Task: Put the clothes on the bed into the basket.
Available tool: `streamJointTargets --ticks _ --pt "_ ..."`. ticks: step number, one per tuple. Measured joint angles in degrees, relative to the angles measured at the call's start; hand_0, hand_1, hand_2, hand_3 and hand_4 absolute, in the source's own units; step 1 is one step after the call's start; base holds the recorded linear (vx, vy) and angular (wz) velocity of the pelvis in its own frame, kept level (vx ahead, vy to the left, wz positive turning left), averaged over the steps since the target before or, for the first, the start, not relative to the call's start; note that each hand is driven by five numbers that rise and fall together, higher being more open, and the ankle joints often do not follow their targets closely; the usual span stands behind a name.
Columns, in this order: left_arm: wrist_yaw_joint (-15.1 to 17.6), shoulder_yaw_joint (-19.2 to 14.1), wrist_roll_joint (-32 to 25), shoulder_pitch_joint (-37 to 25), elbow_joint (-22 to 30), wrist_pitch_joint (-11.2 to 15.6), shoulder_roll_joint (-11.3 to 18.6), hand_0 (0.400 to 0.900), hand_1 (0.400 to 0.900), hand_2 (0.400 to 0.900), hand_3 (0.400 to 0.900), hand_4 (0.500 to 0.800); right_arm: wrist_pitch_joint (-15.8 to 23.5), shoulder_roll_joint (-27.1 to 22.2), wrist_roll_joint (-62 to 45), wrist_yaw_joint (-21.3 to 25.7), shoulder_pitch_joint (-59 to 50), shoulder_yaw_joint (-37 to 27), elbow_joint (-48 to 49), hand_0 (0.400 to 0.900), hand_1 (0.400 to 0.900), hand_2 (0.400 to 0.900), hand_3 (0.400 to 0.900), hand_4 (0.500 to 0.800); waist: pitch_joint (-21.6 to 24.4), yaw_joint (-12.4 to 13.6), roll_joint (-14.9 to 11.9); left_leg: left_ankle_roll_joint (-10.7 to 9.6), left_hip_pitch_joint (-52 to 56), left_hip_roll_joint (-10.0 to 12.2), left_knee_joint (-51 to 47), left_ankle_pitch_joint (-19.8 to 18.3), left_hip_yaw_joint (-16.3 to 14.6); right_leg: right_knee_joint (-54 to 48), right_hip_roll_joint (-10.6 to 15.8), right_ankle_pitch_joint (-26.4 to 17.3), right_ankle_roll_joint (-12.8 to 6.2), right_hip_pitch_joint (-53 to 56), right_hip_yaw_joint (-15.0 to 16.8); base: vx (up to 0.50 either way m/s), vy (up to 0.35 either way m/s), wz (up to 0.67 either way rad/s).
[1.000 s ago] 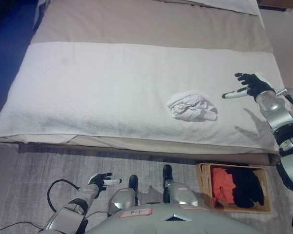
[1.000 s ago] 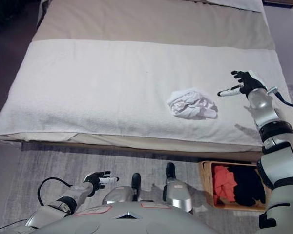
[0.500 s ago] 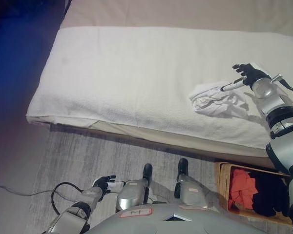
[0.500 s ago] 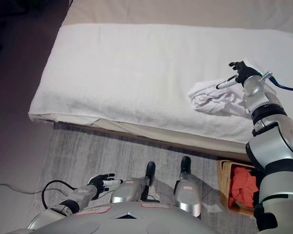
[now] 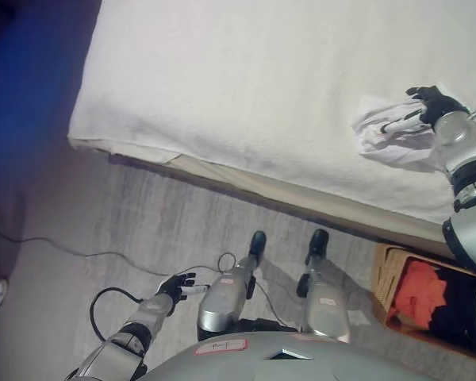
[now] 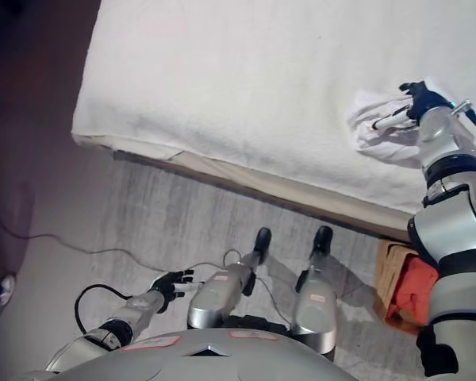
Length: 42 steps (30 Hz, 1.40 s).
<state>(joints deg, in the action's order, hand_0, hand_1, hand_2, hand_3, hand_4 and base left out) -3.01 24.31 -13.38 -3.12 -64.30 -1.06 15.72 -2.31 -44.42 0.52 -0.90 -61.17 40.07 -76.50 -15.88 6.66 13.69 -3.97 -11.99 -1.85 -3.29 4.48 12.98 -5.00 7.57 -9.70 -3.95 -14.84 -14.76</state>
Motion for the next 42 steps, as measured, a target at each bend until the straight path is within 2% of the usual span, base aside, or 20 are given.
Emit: streamJointTargets --ticks 8,9,10,11,12,13,18,32,36,42 --pt "-0.86 1.23 0.01 0.11 4.16 0.09 0.04 0.900 0.900 0.900 0.900 0.800 0.21 -3.60 -0.18 0.50 -2.73 -0.13 -0.59 0.900 0.900 0.900 0.900 0.800 -1.45 0.54 2.78 -0.22 -0.99 -0.67 -0.51 0.66 -0.44 0.00 0.77 -0.04 -0.04 -1.15 -0.07 -0.01 0.003 0.02" --pt "-1.14 1.23 0.01 0.09 4.74 0.16 0.03 0.900 0.900 0.900 0.900 0.800 0.22 -4.03 -0.18 0.49 -2.96 -0.13 -0.80 0.859 0.859 0.859 0.859 0.775 -1.60 0.74 3.13 -0.22 -0.99 -0.74 -0.50 0.66 -0.50 0.01 0.86 -0.04 -0.04 -1.15 -0.08 0.00 0.000 0.00" --pt "-1.30 1.23 0.01 0.12 5.43 0.17 0.03 0.900 0.900 0.900 0.900 0.800 0.28 -4.63 -0.19 0.48 -3.14 -0.13 -0.99 0.669 0.669 0.669 0.669 0.661 -1.78 1.23 3.55 -0.23 -0.98 -0.81 -0.49 0.67 -0.65 0.00 0.96 -0.04 -0.05 -1.18 -0.01 0.00 0.000 0.00" --pt "-1.41 1.31 0.01 0.15 5.97 0.37 0.03 0.900 0.900 0.900 0.900 0.800 0.30 -5.22 -0.19 0.51 -3.45 -0.14 -1.28 0.624 0.624 0.624 0.624 0.634 -1.95 1.40 3.96 -0.25 -1.00 -0.90 -0.49 0.69 -0.64 0.00 1.06 -0.04 -0.05 -1.20 -0.02 0.00 0.000 0.00" --pt "-1.58 1.32 0.01 0.17 6.18 0.52 0.03 0.900 0.900 0.900 0.900 0.800 0.36 -5.59 -0.18 0.54 -3.68 -0.21 -1.39 0.524 0.524 0.524 0.524 0.574 -2.08 1.43 4.31 -0.30 -1.04 -0.98 -0.49 0.75 -0.63 0.00 1.16 -0.04 -0.05 -1.20 -0.08 0.00 0.000 0.00" --pt "-1.65 1.32 0.01 0.17 6.30 0.58 0.03 0.900 0.900 0.900 0.900 0.800 0.39 -5.91 -0.18 0.56 -3.80 -0.31 -1.50 0.400 0.400 0.400 0.400 0.500 -2.20 1.45 4.63 -0.56 -1.05 -1.09 -0.49 0.93 -0.66 0.00 1.30 -0.04 -0.05 -1.18 -0.11 0.00 0.000 0.00" --pt "-2.06 1.33 0.00 0.24 6.64 0.59 0.03 0.900 0.900 0.900 0.900 0.800 0.39 -6.87 -0.16 0.80 -4.11 -2.56 -1.85 0.400 0.400 0.400 0.400 0.500 -2.42 1.38 5.21 -0.73 -1.06 -1.37 -0.50 1.07 -0.73 0.00 1.58 -0.03 -0.06 -1.17 -0.10 0.00 0.008 -0.01" --pt "-1.86 1.45 -0.12 -1.02 6.07 0.64 -0.11 0.900 0.900 0.900 0.900 0.800 -0.09 -6.39 -0.90 0.14 -4.11 -2.66 -2.22 0.400 0.400 0.400 0.400 0.500 -2.75 0.37 5.20 -0.72 -0.22 -1.48 -0.36 1.08 -1.79 0.05 1.64 -0.22 -0.31 -0.39 0.38 0.00 0.014 -0.08" --pt "-1.34 1.44 -0.50 -2.92 3.18 0.48 -0.59 0.900 0.900 0.900 0.900 0.800 -0.16 -5.69 -1.82 -0.86 -4.11 -2.61 -1.95 0.400 0.400 0.400 0.400 0.500 -3.76 -1.70 3.71 -0.71 1.13 -1.66 0.16 1.06 -2.53 0.13 1.48 -0.29 -0.39 1.03 0.88 0.01 0.028 -0.23" --pt "-1.07 0.71 -0.47 -6.07 0.38 -0.06 -0.67 0.900 0.900 0.900 0.900 0.800 -1.15 -4.78 -2.07 -1.53 -4.10 -2.61 -1.88 0.400 0.400 0.400 0.400 0.500 -3.75 -3.74 -1.42 -0.58 3.66 -1.50 -0.58 0.98 -5.70 0.12 1.11 -0.98 -0.79 1.69 4.17 0.02 0.015 -0.34"
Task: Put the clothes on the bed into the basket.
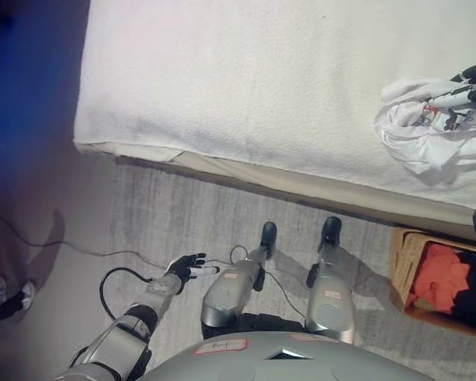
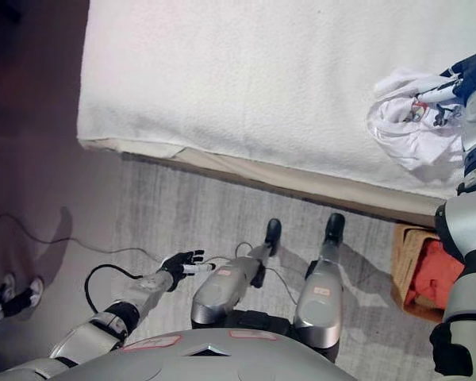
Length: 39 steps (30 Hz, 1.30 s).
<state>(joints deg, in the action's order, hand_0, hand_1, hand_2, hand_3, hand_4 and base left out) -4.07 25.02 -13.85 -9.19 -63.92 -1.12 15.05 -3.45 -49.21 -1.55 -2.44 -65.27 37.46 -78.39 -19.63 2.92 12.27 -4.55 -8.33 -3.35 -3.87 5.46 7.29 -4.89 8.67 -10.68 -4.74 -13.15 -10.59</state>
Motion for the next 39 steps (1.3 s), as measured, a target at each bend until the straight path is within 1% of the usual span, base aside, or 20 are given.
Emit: streamJointTargets --ticks 1,2,3,4,5,7,9,11,12,14,15,16,17,19,22,29,33,35,37,39 --pt "0.01 -0.02 0.00 -0.21 -0.34 0.08 0.02 0.900 0.900 0.900 0.900 0.800 -0.10 0.09 0.00 -0.27 0.01 0.00 0.01 0.400 0.400 0.400 0.400 0.500 0.37 0.19 -0.96 0.01 0.53 0.04 -0.33 -0.01 -0.70 -0.02 0.14 -0.03 -0.03 0.03 0.76 0.04 0.007 -0.46" --pt "-0.04 -0.21 0.02 -0.60 -0.88 0.00 -0.02 0.900 0.900 0.900 0.900 0.800 -0.17 0.03 0.01 -0.47 0.05 -0.05 -0.03 0.400 0.400 0.400 0.400 0.500 0.66 -0.68 -1.88 0.12 1.09 0.05 -0.57 -0.07 -1.35 -0.02 -0.16 -0.19 -0.23 0.19 1.34 0.05 0.006 -0.47" --pt "-0.02 -0.50 0.02 -0.65 -1.30 0.02 0.00 0.900 0.900 0.900 0.900 0.800 -0.22 0.24 0.01 -0.53 0.11 -0.06 -0.03 0.400 0.400 0.400 0.400 0.500 1.01 -0.87 -2.68 0.52 1.60 0.10 -0.72 -0.26 -1.73 -0.03 -0.15 -0.22 -0.27 0.34 1.91 0.06 0.002 -0.47" --pt "-0.09 -1.39 0.10 -0.85 -1.81 -0.34 -0.02 0.900 0.900 0.900 0.900 0.800 -0.20 0.25 0.03 -0.77 0.53 -0.07 0.12 0.400 0.400 0.400 0.400 0.500 1.45 -1.27 -3.62 1.71 2.45 0.26 -0.74 -1.02 -2.69 -0.03 -0.66 -0.34 -0.40 0.67 2.72 0.06 0.004 -0.44" --pt "-0.08 -2.29 0.19 -0.85 -2.45 -0.49 0.05 0.900 0.900 0.900 0.900 0.800 -0.22 0.28 0.05 -1.11 1.21 -0.09 0.33 0.400 0.400 0.400 0.400 0.500 1.84 -1.10 -4.66 2.36 3.27 0.37 -0.74 -1.36 -3.73 -0.03 -0.93 -0.42 -0.39 1.01 3.87 0.06 0.009 -0.46" --pt "-0.09 -3.82 0.26 -0.87 -3.85 -1.11 0.27 0.900 0.900 0.900 0.900 0.800 -0.24 0.33 0.07 -1.96 2.98 -1.09 0.94 0.400 0.400 0.400 0.400 0.500 3.07 -1.32 -6.74 3.14 5.11 0.48 -0.75 -1.94 -5.58 -0.04 -1.28 -0.48 -0.33 2.05 5.50 0.07 0.015 -0.51" --pt "-0.12 -4.91 0.52 -1.04 -4.43 -1.50 0.79 0.900 0.900 0.900 0.900 0.800 -0.19 0.26 0.02 -2.35 4.62 -2.19 1.02 0.400 0.400 0.400 0.400 0.500 4.13 -2.23 -8.48 3.68 7.01 0.64 -0.75 -2.80 -6.81 -0.04 -1.77 -0.47 -0.32 3.32 6.89 0.06 0.023 -0.52" --pt "-0.08 -6.61 0.53 -0.67 -6.07 -1.82 1.56 0.900 0.900 0.900 0.900 0.800 -0.07 0.52 -0.12 -3.19 7.90 -4.72 1.14 0.400 0.400 0.400 0.400 0.500 6.49 -2.61 -10.82 3.86 8.70 1.01 -0.78 -3.65 -8.80 -0.08 -2.42 -0.47 -0.33 4.19 8.61 0.03 0.012 -0.36" --pt "0.00 -6.69 0.54 0.21 -6.43 -1.96 2.25 0.900 0.900 0.900 0.900 0.800 -0.27 0.82 -0.28 -3.31 9.21 -4.98 1.25 0.400 0.400 0.400 0.400 0.500 7.88 -2.70 -11.82 3.81 9.13 1.20 -0.78 -4.01 -9.15 -0.10 -2.45 -0.43 -0.32 4.34 9.01 0.00 0.013 -0.42" --pt "-0.09 -6.98 0.55 0.33 -6.54 -2.00 3.72 0.900 0.900 0.900 0.900 0.800 -1.09 0.54 -0.65 -3.64 11.57 -5.24 0.84 0.400 0.400 0.400 0.400 0.500 10.44 -4.60 -13.97 3.96 9.71 1.31 -0.79 -4.48 -10.86 -0.10 -3.14 -0.45 -0.31 4.18 10.45 -0.01 0.020 -0.48" --pt "-0.04 -7.33 0.55 0.90 -7.36 -2.07 4.35 0.900 0.900 0.900 0.900 0.800 -1.53 0.32 -0.97 -4.06 13.17 -6.15 0.67 0.400 0.400 0.400 0.400 0.500 11.83 -4.44 -14.81 4.08 9.93 1.46 -0.80 -4.71 -11.82 -0.10 -3.05 -0.45 -0.31 4.10 11.41 0.00 0.015 -0.37" --pt "-0.06 -7.50 0.54 0.66 -7.66 -2.11 4.65 0.900 0.900 0.900 0.900 0.800 -1.87 -0.12 -1.08 -4.21 14.20 -6.46 0.54 0.400 0.400 0.400 0.400 0.500 12.59 -5.22 -15.40 4.30 10.41 1.42 -0.81 -4.97 -12.63 -0.09 -3.59 -0.46 -0.32 4.09 12.03 0.01 0.029 -0.54" --pt "-0.05 -8.23 0.54 0.90 -7.68 -2.11 5.01 0.900 0.900 0.900 0.900 0.800 -2.18 -0.22 -1.12 -4.31 15.05 -6.61 0.45 0.400 0.400 0.400 0.400 0.500 13.48 -5.17 -15.63 4.49 10.65 1.53 -0.82 -5.14 -13.18 -0.10 -3.69 -0.45 -0.31 4.17 12.55 0.02 0.025 -0.27" --pt "-0.05 -8.86 0.55 0.85 -7.89 -2.47 5.67 0.900 0.900 0.900 0.900 0.800 -2.07 -1.06 -1.41 -4.46 17.77 -7.80 0.32 0.400 0.400 0.400 0.400 0.500 14.77 -5.98 -16.43 4.54 11.67 1.57 -0.82 -5.60 -14.38 -0.11 -4.07 -0.43 -0.33 4.62 13.73 0.03 0.031 -0.33" --pt "-0.05 -9.02 0.58 1.55 -8.28 -2.84 6.23 0.900 0.900 0.900 0.900 0.800 -2.63 -2.17 -2.29 -4.78 21.44 -9.52 -0.27 0.400 0.400 0.400 0.400 0.500 16.49 -7.47 -16.53 4.53 12.62 1.58 -0.84 -6.00 -15.62 -0.14 -4.34 -0.20 -0.62 5.00 14.82 0.01 0.022 -0.29" --pt "-0.18 -9.46 0.66 3.04 -8.38 -3.67 7.57 0.900 0.900 0.900 0.900 0.800 -3.48 -2.84 -3.14 -6.36 27.73 -14.09 -0.84 0.400 0.400 0.400 0.400 0.500 17.67 -7.92 -15.97 4.47 14.19 1.50 -0.86 -6.61 -19.16 -0.31 -5.00 0.08 -0.60 4.95 17.58 0.00 0.036 -0.35" --pt "-0.19 -9.71 0.67 3.16 -8.41 -3.89 9.17 0.900 0.900 0.900 0.900 0.800 -3.85 -2.92 -3.38 -6.79 28.67 -15.36 -0.99 0.400 0.400 0.400 0.400 0.500 17.91 -9.30 -15.59 4.52 14.70 1.34 -0.86 -6.77 -21.23 -0.29 -5.08 0.19 -0.86 4.63 18.11 -0.02 0.034 -0.35" --pt "-0.25 -9.75 0.67 3.10 -8.35 -3.88 10.22 0.900 0.900 0.900 0.900 0.800 -3.85 -2.92 -3.43 -6.79 28.72 -15.37 -0.98 0.400 0.400 0.400 0.400 0.500 17.92 -9.13 -15.58 4.60 15.10 1.42 -0.89 -6.95 -22.77 -0.30 -5.04 0.27 -1.18 4.46 18.27 -0.01 0.018 -0.23" --pt "-0.22 -10.21 0.65 3.03 -8.26 -3.89 10.81 0.900 0.900 0.900 0.900 0.800 -3.87 -2.93 -3.43 -6.79 28.77 -15.37 -0.98 0.400 0.400 0.400 0.400 0.500 18.20 -9.13 -15.05 4.83 15.20 1.92 -1.42 -7.27 -24.06 -0.30 -5.06 1.30 -2.59 4.00 17.99 -0.01 0.015 -0.16" --pt "-0.17 -10.79 0.65 3.05 -8.26 -3.89 11.25 0.900 0.900 0.900 0.900 0.800 -3.90 -2.93 -3.43 -6.86 28.92 -15.45 -1.01 0.400 0.400 0.400 0.400 0.500 18.45 -9.23 -14.62 5.12 15.30 2.41 -1.47 -7.99 -25.06 -0.02 -5.21 1.33 -2.74 3.60 17.02 0.00 0.008 -0.06"
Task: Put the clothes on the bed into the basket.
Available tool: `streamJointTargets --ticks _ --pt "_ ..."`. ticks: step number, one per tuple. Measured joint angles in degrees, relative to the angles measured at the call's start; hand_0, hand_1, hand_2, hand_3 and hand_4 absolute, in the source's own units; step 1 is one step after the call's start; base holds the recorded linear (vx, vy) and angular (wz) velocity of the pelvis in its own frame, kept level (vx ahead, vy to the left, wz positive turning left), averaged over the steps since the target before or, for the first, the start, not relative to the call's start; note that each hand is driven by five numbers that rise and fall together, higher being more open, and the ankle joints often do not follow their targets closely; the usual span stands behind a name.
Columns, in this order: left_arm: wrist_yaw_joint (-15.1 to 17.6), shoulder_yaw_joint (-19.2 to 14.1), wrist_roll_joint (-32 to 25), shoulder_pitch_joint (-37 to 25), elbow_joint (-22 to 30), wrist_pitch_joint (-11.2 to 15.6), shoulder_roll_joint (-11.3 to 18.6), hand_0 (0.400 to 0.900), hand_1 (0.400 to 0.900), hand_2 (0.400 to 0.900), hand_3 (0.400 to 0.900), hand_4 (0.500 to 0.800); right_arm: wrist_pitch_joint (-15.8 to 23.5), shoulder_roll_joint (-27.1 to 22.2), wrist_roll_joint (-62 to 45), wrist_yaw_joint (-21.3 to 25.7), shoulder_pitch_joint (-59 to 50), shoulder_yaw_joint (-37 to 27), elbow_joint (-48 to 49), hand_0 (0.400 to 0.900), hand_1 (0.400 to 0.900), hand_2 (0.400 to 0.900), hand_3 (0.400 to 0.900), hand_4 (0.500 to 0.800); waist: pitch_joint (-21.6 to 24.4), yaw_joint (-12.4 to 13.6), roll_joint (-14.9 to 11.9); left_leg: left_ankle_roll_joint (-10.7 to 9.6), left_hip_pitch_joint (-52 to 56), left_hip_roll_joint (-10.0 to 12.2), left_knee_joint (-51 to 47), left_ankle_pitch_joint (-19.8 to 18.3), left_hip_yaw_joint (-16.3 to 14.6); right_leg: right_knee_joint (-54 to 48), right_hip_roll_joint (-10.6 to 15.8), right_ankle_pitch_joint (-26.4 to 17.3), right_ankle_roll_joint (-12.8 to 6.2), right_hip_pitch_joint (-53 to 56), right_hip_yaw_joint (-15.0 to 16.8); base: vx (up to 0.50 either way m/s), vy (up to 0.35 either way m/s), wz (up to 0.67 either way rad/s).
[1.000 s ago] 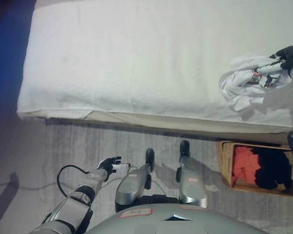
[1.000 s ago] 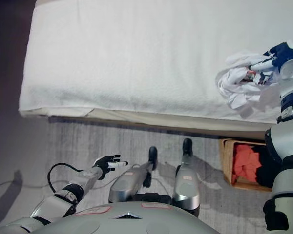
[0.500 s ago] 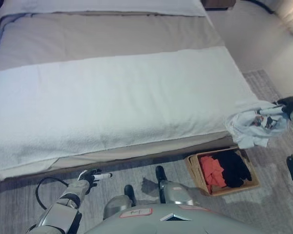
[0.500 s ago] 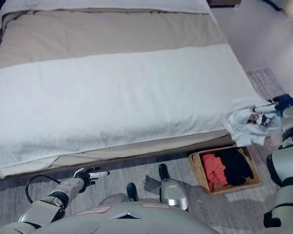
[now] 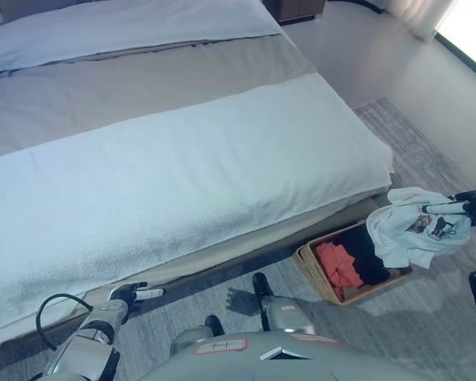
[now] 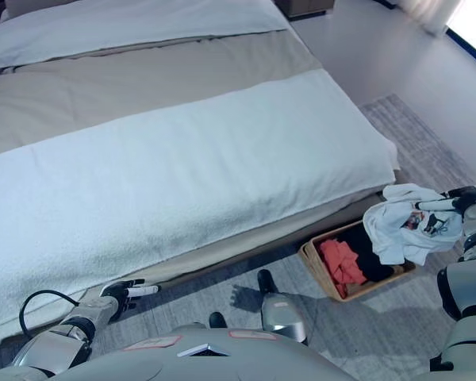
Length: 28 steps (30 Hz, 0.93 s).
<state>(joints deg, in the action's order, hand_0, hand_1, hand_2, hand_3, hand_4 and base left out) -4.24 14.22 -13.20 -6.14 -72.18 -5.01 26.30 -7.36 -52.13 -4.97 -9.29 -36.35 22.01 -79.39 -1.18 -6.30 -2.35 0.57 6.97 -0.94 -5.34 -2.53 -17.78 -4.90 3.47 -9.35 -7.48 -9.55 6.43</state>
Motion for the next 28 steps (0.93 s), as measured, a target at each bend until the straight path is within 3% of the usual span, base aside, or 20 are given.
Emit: streamJointTargets --ticks 3,4,28 --pt "-0.27 -0.01 0.01 -0.05 0.03 0.01 0.11 0.900 0.900 0.900 0.900 0.800 -0.01 -0.68 -0.01 -0.01 0.31 -0.03 0.03 0.400 0.400 0.400 0.400 0.500 0.26 -1.04 0.36 -0.21 0.50 -0.08 0.02 -0.20 0.02 -0.05 -0.13 -0.72 -0.64 0.33 0.05 0.00 0.000 -0.02" --pt "-0.27 -0.02 0.01 -0.09 0.01 0.01 0.12 0.900 0.900 0.900 0.900 0.800 -0.02 -0.90 0.00 -0.01 0.50 -0.03 0.03 0.900 0.900 0.900 0.900 0.800 0.38 -1.36 0.63 -0.32 0.59 -0.05 0.02 -0.12 0.16 -0.05 -0.16 -1.34 -0.37 0.42 0.03 0.00 0.000 0.00" --pt "-0.31 -0.02 0.02 -0.09 -0.03 -0.01 -0.16 0.900 0.900 0.900 0.900 0.800 -0.03 -1.81 -0.11 0.01 2.44 -4.43 0.66 0.900 0.900 0.900 0.900 0.800 -0.85 -1.16 3.56 -0.73 0.78 0.34 0.02 -0.48 1.43 -0.28 -0.52 -1.95 0.44 1.04 -0.95 0.00 -0.013 0.06"
